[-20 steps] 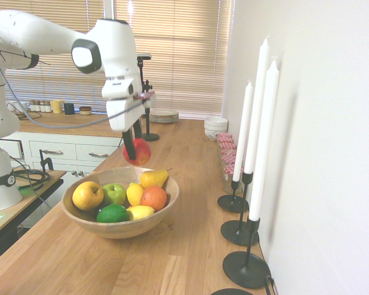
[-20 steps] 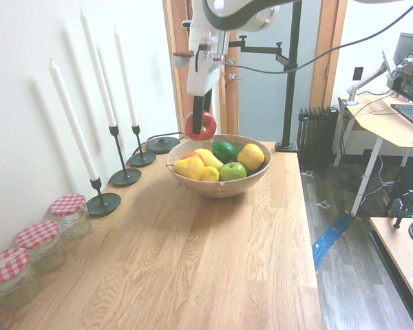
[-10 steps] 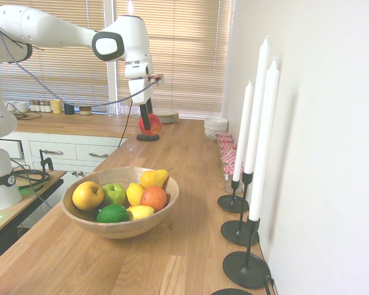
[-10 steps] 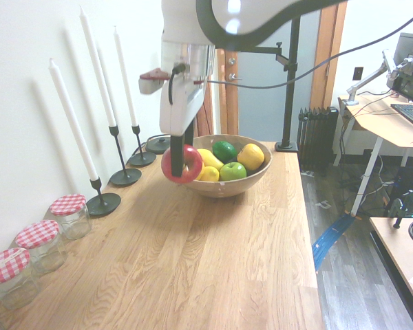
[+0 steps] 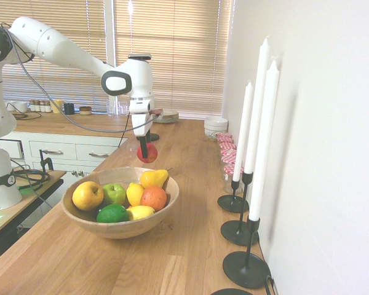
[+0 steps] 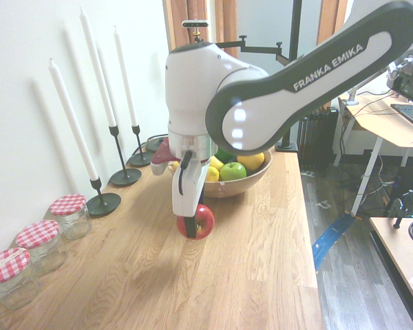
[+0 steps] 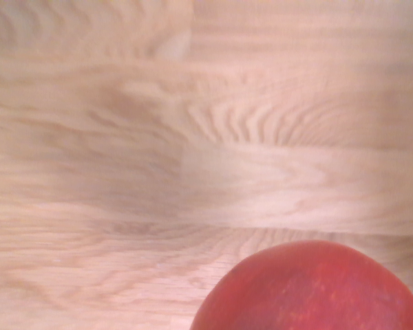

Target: Take red apple out of the basket

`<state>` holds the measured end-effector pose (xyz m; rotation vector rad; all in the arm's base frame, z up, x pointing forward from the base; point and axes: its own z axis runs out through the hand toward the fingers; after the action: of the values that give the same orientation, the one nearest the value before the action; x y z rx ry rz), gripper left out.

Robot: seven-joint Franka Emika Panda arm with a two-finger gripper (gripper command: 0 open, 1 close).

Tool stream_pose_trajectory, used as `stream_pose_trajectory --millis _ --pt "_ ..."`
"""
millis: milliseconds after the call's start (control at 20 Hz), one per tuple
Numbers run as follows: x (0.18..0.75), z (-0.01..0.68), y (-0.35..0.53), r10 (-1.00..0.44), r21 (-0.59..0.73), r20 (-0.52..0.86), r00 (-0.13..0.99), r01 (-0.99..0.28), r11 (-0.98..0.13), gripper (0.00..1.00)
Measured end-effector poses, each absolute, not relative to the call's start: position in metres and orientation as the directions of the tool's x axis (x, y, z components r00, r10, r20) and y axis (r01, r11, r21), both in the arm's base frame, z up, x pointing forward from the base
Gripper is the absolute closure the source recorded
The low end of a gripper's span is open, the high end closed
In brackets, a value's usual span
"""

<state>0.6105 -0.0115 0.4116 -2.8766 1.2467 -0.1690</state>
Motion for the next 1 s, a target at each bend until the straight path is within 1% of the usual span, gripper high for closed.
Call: stream_pose_trajectory --millis 200,600,650,1000 --pt "0.611 0.387 -0.012 -0.731 -0.031 0.085 0.677 -0.732 -0.681 1.0" --pt "0.614 0.374 -0.009 -0.735 -0.025 0.077 0.674 -0.735 -0.677 1.0" --pt "0.614 0.373 -0.009 -0.735 -0.025 0.076 0.674 -0.736 -0.677 0.0" --pt "0.614 0.372 -0.009 -0.742 -0.03 0.069 0.667 -0.742 -0.67 0.0"
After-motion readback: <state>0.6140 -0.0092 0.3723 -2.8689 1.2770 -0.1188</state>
